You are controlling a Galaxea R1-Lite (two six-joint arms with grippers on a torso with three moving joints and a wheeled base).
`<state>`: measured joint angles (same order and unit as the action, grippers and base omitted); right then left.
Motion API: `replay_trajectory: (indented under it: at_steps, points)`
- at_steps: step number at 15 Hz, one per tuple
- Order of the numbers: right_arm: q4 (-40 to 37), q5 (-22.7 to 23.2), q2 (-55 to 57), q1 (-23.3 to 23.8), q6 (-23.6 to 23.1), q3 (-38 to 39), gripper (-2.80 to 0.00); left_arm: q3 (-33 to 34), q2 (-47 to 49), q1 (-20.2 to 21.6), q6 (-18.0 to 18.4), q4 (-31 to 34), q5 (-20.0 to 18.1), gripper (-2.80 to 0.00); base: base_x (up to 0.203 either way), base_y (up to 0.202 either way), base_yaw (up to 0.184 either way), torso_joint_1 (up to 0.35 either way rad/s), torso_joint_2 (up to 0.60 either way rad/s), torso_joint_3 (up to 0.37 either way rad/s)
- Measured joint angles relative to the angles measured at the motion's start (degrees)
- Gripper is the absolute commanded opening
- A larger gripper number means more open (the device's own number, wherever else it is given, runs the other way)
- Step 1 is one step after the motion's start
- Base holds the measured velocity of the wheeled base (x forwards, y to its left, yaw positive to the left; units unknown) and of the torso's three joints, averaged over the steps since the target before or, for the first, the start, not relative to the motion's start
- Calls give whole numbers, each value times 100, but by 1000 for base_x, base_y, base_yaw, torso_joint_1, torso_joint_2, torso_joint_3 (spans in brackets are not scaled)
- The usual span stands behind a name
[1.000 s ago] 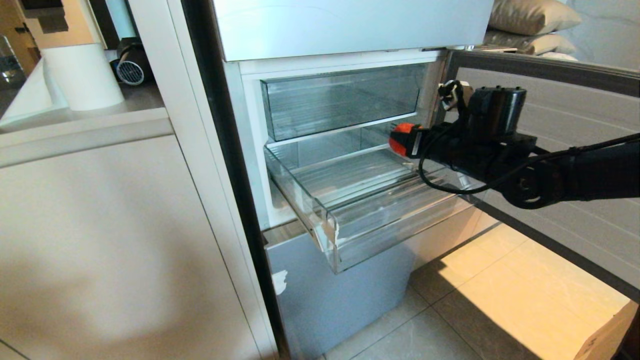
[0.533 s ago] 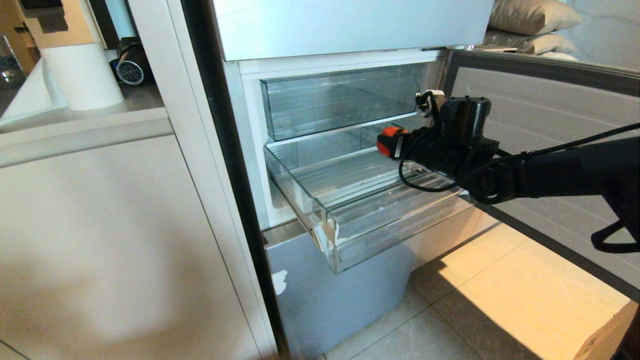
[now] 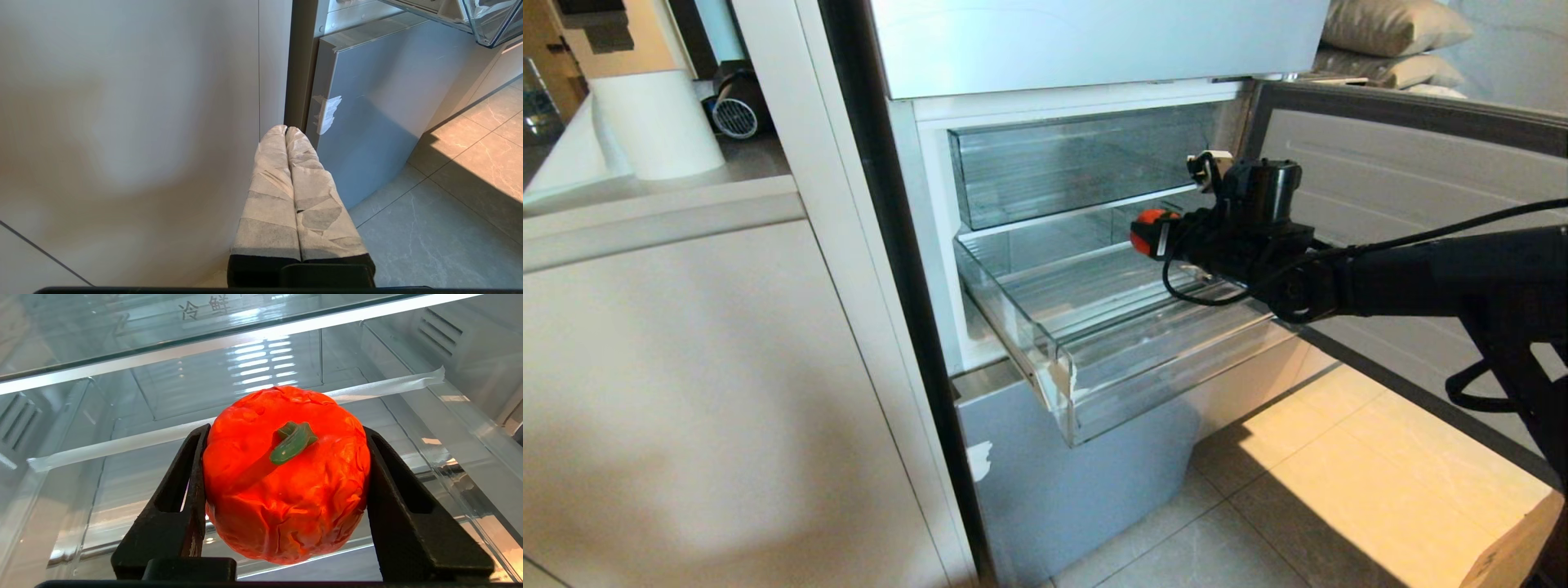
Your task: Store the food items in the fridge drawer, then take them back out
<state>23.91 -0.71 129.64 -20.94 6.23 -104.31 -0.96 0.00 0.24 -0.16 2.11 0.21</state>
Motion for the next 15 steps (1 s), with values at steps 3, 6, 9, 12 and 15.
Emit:
replay_trajectory:
  at_steps: [3,6,9,12,15]
  points:
    - [-197,2,222,0,-1,-386,-280,0,0,0,0,0,1,-280,0,0,0,0,0,0]
    - [-427,16,427,-2,2,-650,-280,0,0,0,0,0,0,-280,0,0,0,0,0,0]
    - [-485,41,505,2,11,-735,-280,0,0,0,0,0,1,-280,0,0,0,0,0,0]
    - [-482,46,525,17,22,-747,0,0,0,0,0,0,0,-280,0,0,0,0,0,0]
    - [-493,46,492,16,24,-746,0,0,0,0,0,0,1,-280,0,0,0,0,0,0]
